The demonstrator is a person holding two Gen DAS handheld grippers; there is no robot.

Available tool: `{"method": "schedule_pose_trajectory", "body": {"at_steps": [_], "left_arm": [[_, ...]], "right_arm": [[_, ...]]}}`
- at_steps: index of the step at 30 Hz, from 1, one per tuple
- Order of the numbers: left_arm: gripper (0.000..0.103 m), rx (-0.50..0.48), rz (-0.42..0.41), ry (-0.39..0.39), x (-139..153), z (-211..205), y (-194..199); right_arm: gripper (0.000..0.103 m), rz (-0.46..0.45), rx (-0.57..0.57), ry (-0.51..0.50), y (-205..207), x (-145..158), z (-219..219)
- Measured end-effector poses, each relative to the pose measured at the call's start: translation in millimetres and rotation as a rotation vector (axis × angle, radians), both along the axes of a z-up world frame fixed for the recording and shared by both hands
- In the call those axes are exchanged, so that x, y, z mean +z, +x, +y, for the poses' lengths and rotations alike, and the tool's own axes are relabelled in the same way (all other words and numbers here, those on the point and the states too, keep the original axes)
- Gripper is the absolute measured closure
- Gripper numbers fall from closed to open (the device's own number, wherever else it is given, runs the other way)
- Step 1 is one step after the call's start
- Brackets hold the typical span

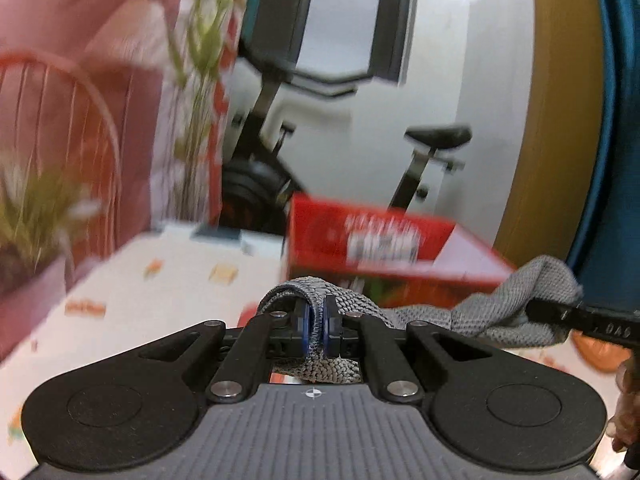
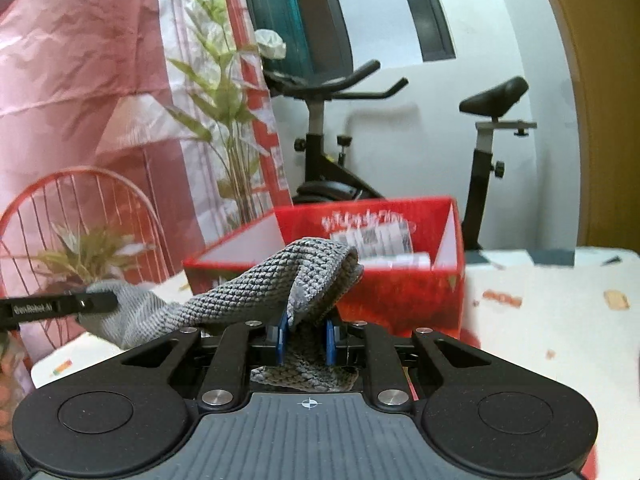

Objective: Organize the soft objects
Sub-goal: 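Carry the grey cloth with both grippers over the red box, then lower the grey cloth into the red box and open both grippers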

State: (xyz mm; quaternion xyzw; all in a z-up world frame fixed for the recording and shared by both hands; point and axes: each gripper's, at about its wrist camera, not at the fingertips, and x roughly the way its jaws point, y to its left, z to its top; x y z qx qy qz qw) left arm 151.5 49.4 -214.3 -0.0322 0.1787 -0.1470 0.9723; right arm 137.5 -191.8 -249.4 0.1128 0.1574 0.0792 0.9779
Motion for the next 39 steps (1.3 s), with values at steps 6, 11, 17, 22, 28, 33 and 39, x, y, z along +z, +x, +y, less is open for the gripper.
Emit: {"method": "schedule_pose_trajectory", "body": {"at_steps": [6, 11, 17, 22, 28, 33, 39], "left_arm": [[0.096, -0.045, -0.092, -0.006, 46, -15, 25], [0.096, -0.085, -0.04, 0.037, 61, -46, 73], [0.096, -0.15, 0.048, 0.132, 53, -82, 134], [0.096, -0.199, 0.177, 0.192, 31, -99, 166], [0.096, -0.203, 0.276, 0.183, 8, -95, 188], [0.095, -0.187, 0.342, 0.147, 5, -81, 199], [0.086, -0.182, 0.317, 0.126, 17, -69, 203]], "right_arm": [[0.086, -0.019, -0.014, -0.009, 24, 44, -19], [0.086, 0.03, -0.023, -0.026, 67, 67, -41], [0.086, 0.131, -0.051, -0.031, 111, 57, -59], [0.086, 0.264, -0.028, -0.015, 139, 33, -59], [0.086, 0.385, -0.026, -0.029, 165, 18, -46], [0.071, 0.429, -0.05, -0.05, 175, 20, -46], [0.068, 0.411, -0.075, -0.034, 172, 33, -62]]}}
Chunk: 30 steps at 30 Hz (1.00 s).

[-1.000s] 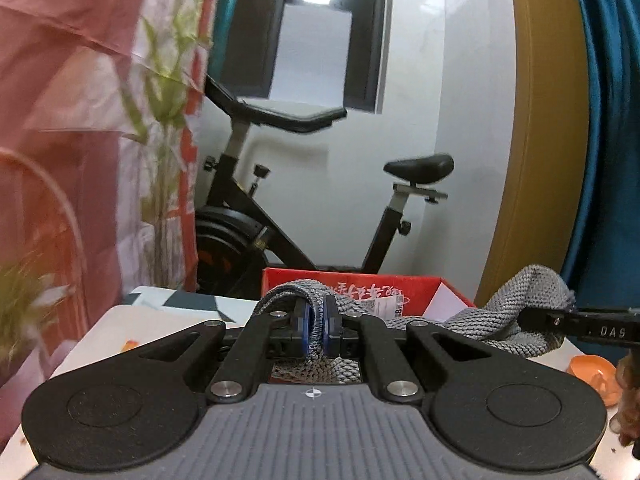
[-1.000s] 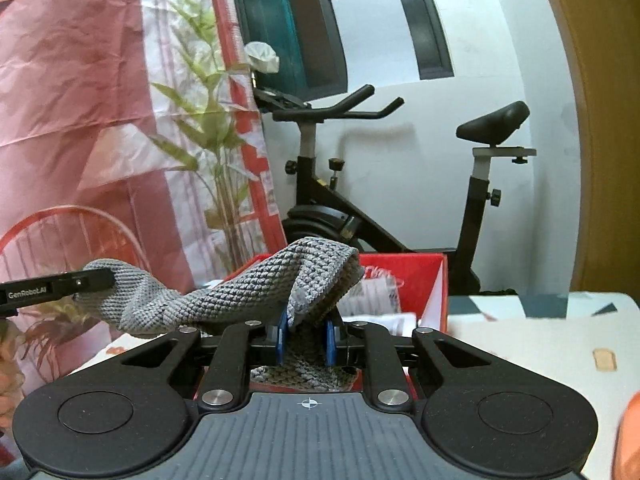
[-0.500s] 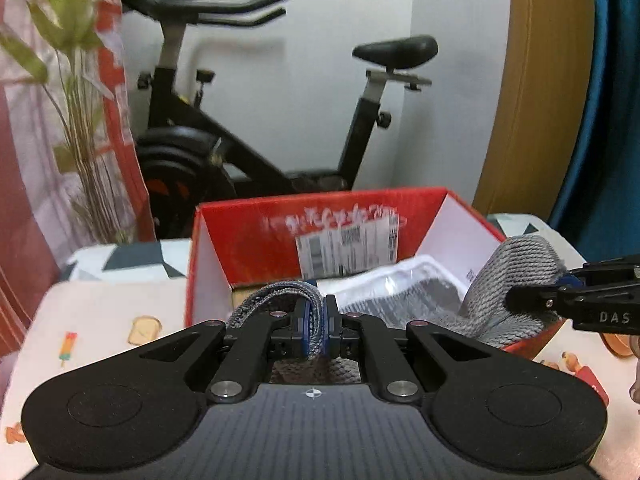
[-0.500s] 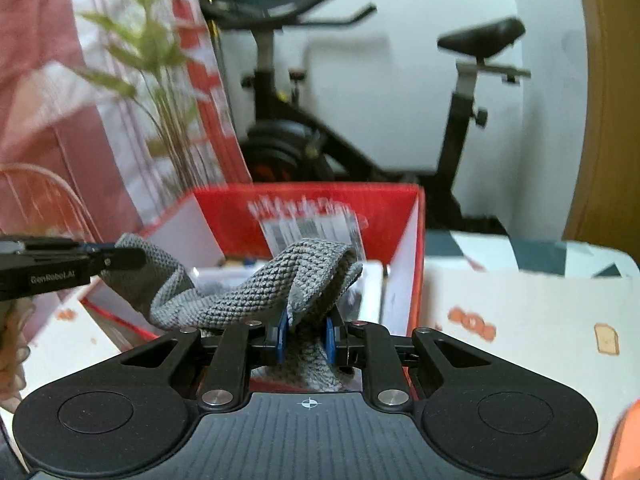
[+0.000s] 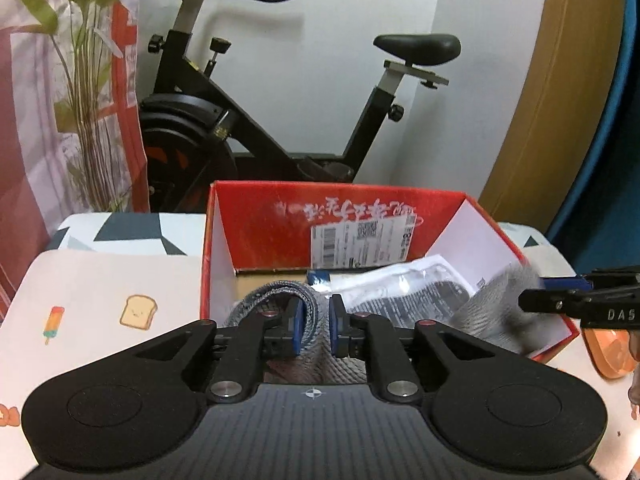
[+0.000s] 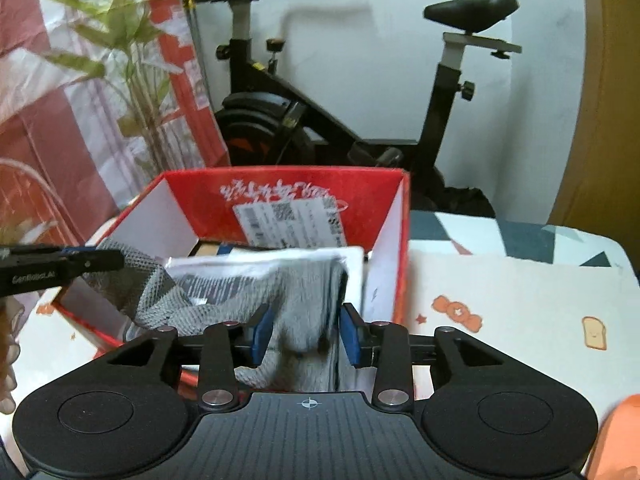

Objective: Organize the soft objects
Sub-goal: 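Lower the grey cloth into the red box and open both grippers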

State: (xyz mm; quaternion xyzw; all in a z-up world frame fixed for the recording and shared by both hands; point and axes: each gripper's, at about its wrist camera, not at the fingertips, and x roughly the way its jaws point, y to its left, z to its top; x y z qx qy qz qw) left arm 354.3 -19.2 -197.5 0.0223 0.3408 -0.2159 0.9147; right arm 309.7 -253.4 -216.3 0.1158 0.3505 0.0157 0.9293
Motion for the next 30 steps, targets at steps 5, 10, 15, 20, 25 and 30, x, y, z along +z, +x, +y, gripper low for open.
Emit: {"method": "schedule_pose_trajectory", "body": {"at_steps": [5, 10, 15, 20, 25, 30], "left_arm": [[0.06, -0.012, -0.051, -0.014, 12, 1, -5], [0.061, -0.038, -0.044, -0.032, 14, -2, -7], [0.096, -0.014, -0.073, -0.073, 19, 4, -10], [0.096, 0.012, 0.006, -0.06, 8, 4, 9], [0.095, 0.021, 0.061, -0.019, -6, -1, 20], [0.095, -0.007, 0.05, -0.016, -2, -7, 11]], "right_arm": [[0.071, -0.035, 0.016, 0.048, 2, 11, -9], [0.084, 0.044, 0.07, 0.096, 24, -6, 5], [0.085, 0.118, 0.037, 0.084, 46, -25, 11], [0.086, 0.186, 0.088, -0.005, 54, -38, 24], [0.084, 0.231, 0.125, -0.029, 58, -39, 29], [0.083, 0.264, 0.14, -0.024, 58, -39, 28]]}}
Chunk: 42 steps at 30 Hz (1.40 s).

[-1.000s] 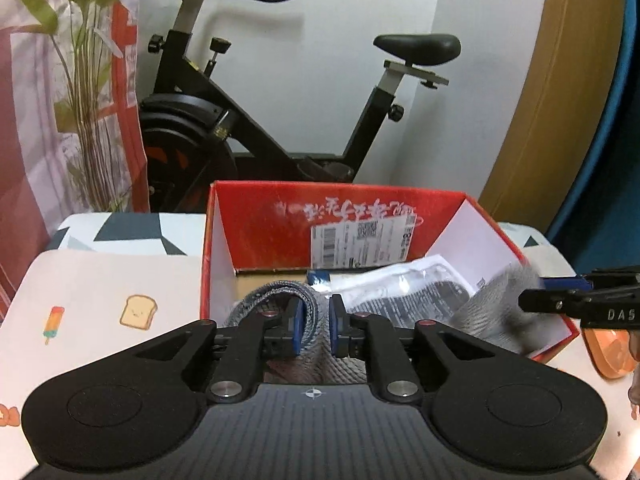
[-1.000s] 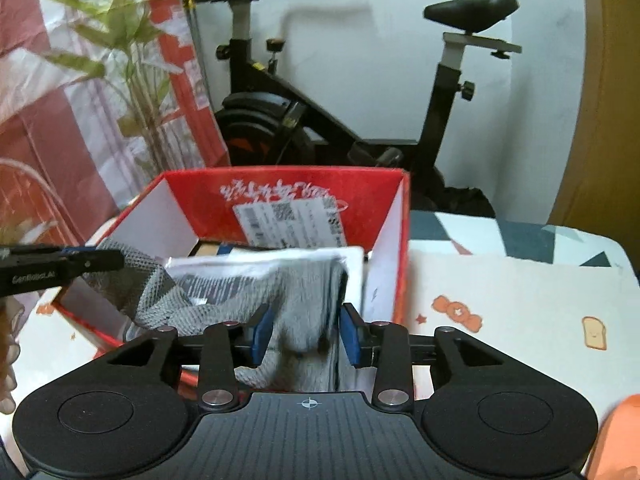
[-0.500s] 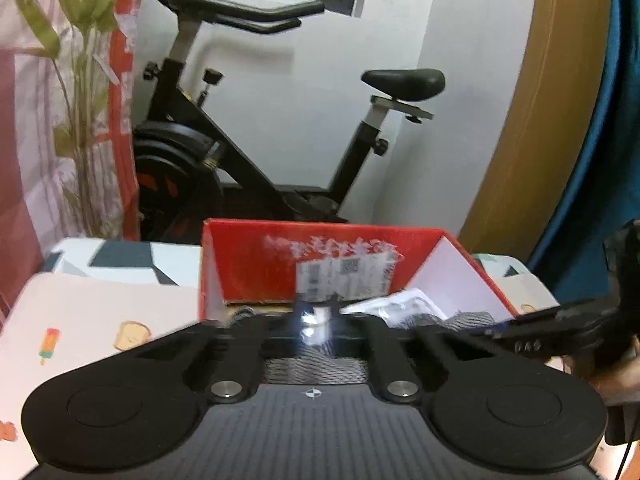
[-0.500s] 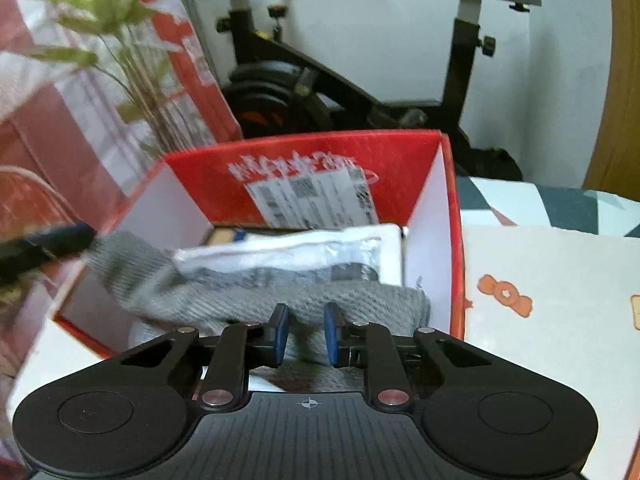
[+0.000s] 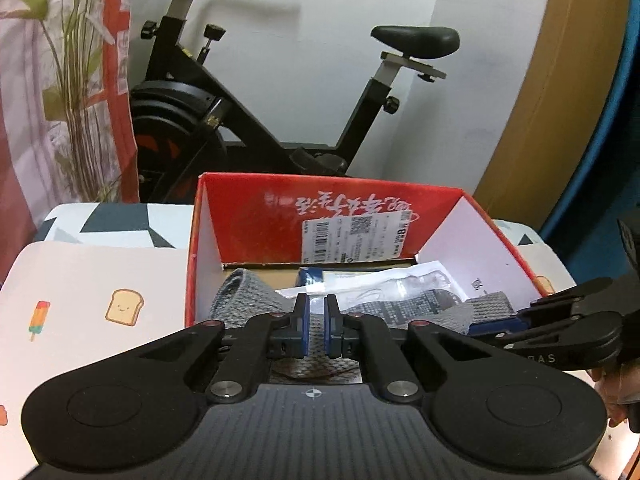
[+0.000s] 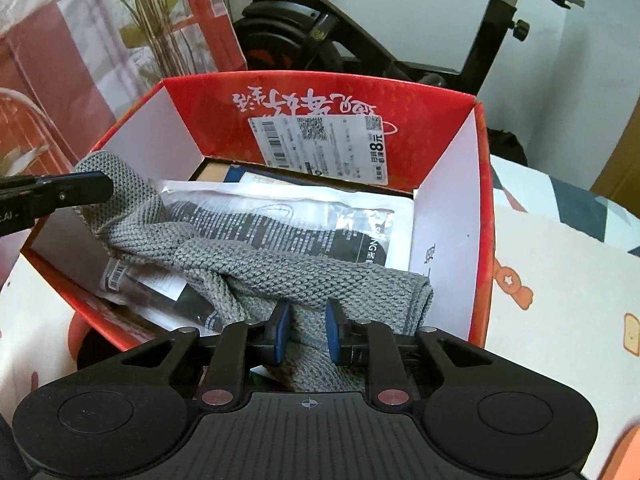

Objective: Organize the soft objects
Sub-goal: 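Lower the grey cloth into the red box and open both grippers, then move both open grippers to the black fabric item beside the box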

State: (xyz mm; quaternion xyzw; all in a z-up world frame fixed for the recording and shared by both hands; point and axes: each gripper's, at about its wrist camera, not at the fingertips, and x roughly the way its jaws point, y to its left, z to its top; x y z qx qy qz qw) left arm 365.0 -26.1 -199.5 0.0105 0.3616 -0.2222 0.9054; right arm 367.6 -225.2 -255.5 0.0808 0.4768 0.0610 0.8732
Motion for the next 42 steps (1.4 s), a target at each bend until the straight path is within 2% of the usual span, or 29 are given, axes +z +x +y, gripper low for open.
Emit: {"method": "schedule_pose_trajectory", "body": {"at_steps": [4, 7, 10, 12, 15, 16, 18, 19, 22, 23, 24, 25, 26, 27, 29, 33, 37, 42], "left_arm": [[0.095, -0.001, -0.021, 0.0, 9, 1, -11], [0.094, -0.001, -0.051, 0.014, 18, 1, -22], [0.094, -0.005, -0.075, 0.022, 24, 3, -35], [0.094, -0.019, -0.084, 0.024, 26, 4, -46], [0.092, -0.039, -0.091, 0.042, 27, 6, -62], [0.088, -0.044, -0.094, 0.045, 26, 7, -67], [0.073, -0.049, -0.096, 0.041, 25, 11, -76], [0.066, -0.047, -0.097, 0.038, 24, 14, -80], [0.062, -0.035, -0.092, 0.018, 20, 23, -93], [0.058, -0.032, -0.087, 0.015, 18, 26, -96], [0.054, -0.029, -0.081, 0.011, 16, 29, -99], [0.043, -0.023, -0.078, 0.005, 14, 32, -103], [0.033, -0.017, -0.074, 0.001, 11, 35, -106], [0.028, -0.012, -0.072, -0.002, 9, 38, -109], [0.01, -0.003, -0.074, 0.008, 3, 42, -115], [0.008, 0.017, -0.061, 0.02, -9, 50, -121], [0.006, 0.037, -0.021, 0.002, -23, 55, -120], [0.007, 0.038, 0.022, -0.01, -42, 53, -115]], "right_arm": [[0.083, -0.002, -0.01, 0.007, -7, 9, -1], [0.08, -0.038, -0.025, -0.007, -19, 19, 1], [0.069, -0.112, -0.035, -0.006, -36, 33, 3], [0.048, -0.177, -0.036, -0.033, -50, 42, 8], [0.041, -0.241, -0.033, -0.061, -69, 50, 14], [0.038, -0.253, -0.041, -0.055, -74, 52, 15], [0.028, -0.281, -0.058, -0.038, -85, 52, 15], [0.027, -0.294, -0.064, -0.032, -90, 52, 14], [0.018, -0.343, -0.094, -0.032, -108, 49, 14], [0.013, -0.362, -0.106, -0.027, -115, 48, 14], [0.004, -0.377, -0.117, -0.019, -120, 47, 13], [0.0, -0.394, -0.127, -0.011, -125, 45, 11], [0.0, -0.426, -0.141, -0.004, -133, 44, 10], [0.0, -0.451, -0.154, 0.001, -138, 41, 7], [0.0, -0.468, -0.188, 0.016, -148, 34, 2], [0.0, -0.489, -0.252, 0.052, -165, 17, -5], [0.0, -0.549, -0.301, 0.013, -183, 1, -2], [0.001, -0.483, -0.31, 0.045, -184, -33, 3]]}}
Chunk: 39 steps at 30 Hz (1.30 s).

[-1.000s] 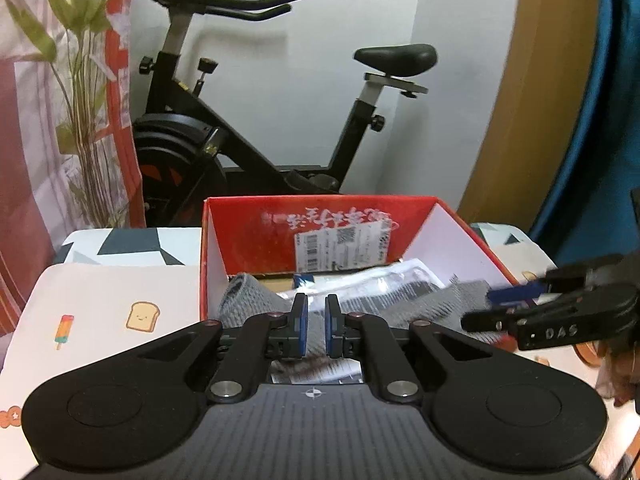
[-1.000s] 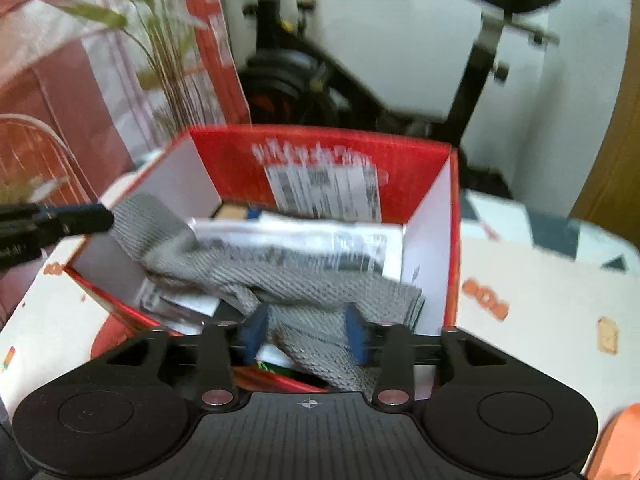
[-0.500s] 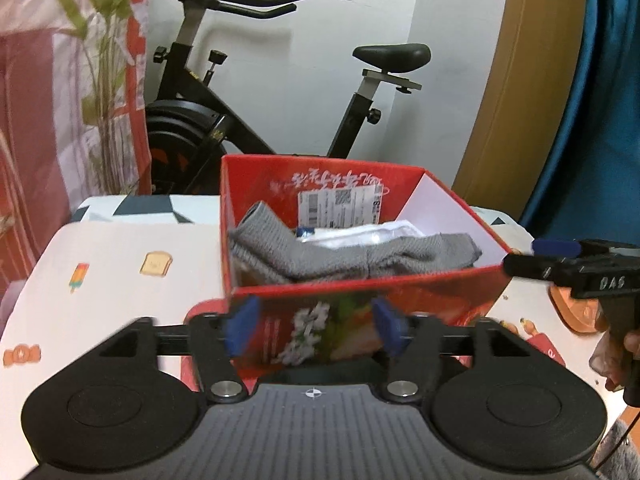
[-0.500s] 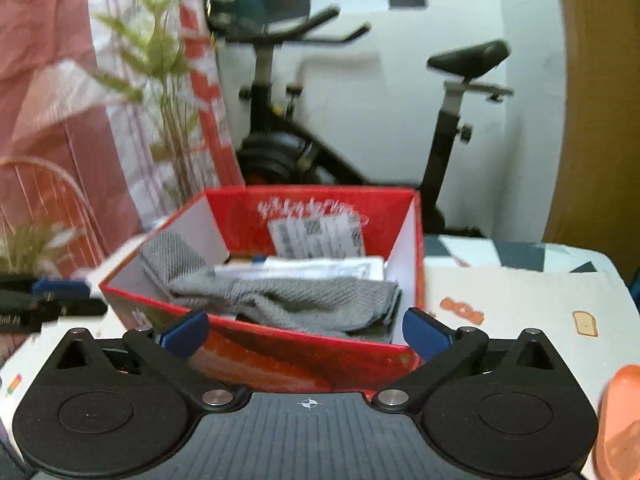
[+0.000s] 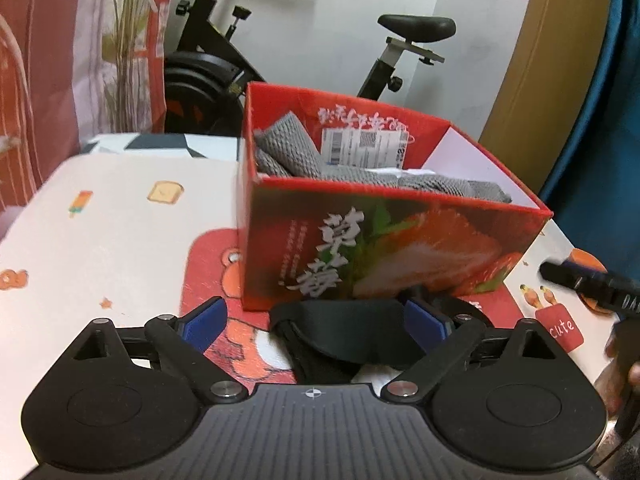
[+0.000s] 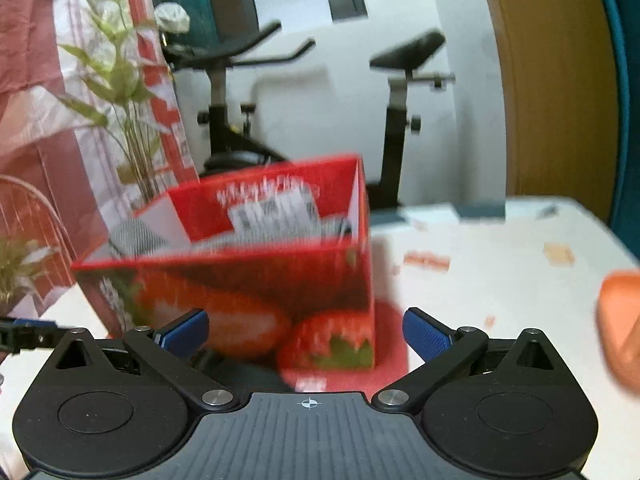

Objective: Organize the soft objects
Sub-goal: 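Move both open grippers to the black fabric item beside the box, then close both grippers on the black fabric item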

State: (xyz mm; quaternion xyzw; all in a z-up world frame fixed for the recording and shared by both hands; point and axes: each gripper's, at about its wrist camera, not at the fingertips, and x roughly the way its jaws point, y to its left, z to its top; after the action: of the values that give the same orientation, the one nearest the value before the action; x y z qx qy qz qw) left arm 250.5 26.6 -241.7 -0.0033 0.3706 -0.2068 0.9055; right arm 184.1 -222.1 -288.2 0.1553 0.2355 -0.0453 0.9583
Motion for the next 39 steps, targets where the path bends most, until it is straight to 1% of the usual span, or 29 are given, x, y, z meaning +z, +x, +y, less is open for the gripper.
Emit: {"method": "schedule_pose_trajectory", "body": {"at_steps": [3, 6, 8, 9, 10, 11, 15, 18, 23, 29, 37, 39], "left_arm": [[0.012, 0.005, 0.02, -0.019, -9, -5, 5], [0.021, 0.019, 0.038, -0.031, -18, -11, 12], [0.034, 0.023, 0.048, -0.025, -23, -15, 14], [0.038, 0.025, 0.05, -0.022, -25, -17, 15], [0.044, 0.023, 0.051, -0.023, -27, -19, 16], [0.045, 0.022, 0.054, -0.026, -30, -19, 17], [0.045, 0.048, 0.074, -0.048, -39, -13, 19], [0.044, 0.072, 0.095, -0.053, -43, -9, 23], [0.032, 0.106, 0.111, -0.045, -44, -9, 27], [0.031, 0.142, 0.168, -0.086, -48, -6, 35], [0.031, 0.142, 0.189, -0.099, -52, -7, 38], [0.04, 0.136, 0.183, -0.098, -52, -7, 38]], "right_arm": [[0.001, 0.043, 0.013, 0.036, 4, -21, 9], [0.004, 0.081, 0.037, 0.05, 8, -37, 21], [0.004, 0.098, 0.05, 0.051, 10, -45, 28], [0.004, 0.103, 0.055, 0.048, 10, -48, 31], [0.004, 0.106, 0.06, 0.042, 10, -50, 33], [0.004, 0.11, 0.066, 0.029, 10, -53, 36], [0.004, 0.13, 0.081, -0.035, 10, -62, 41], [0.005, 0.139, 0.089, -0.029, 11, -65, 41], [0.005, 0.14, 0.118, -0.032, 11, -68, 44], [0.005, 0.138, 0.12, -0.018, 12, -69, 41], [0.004, 0.139, 0.123, -0.019, 14, -69, 41], [0.003, 0.139, 0.123, -0.019, 14, -69, 41]]}}
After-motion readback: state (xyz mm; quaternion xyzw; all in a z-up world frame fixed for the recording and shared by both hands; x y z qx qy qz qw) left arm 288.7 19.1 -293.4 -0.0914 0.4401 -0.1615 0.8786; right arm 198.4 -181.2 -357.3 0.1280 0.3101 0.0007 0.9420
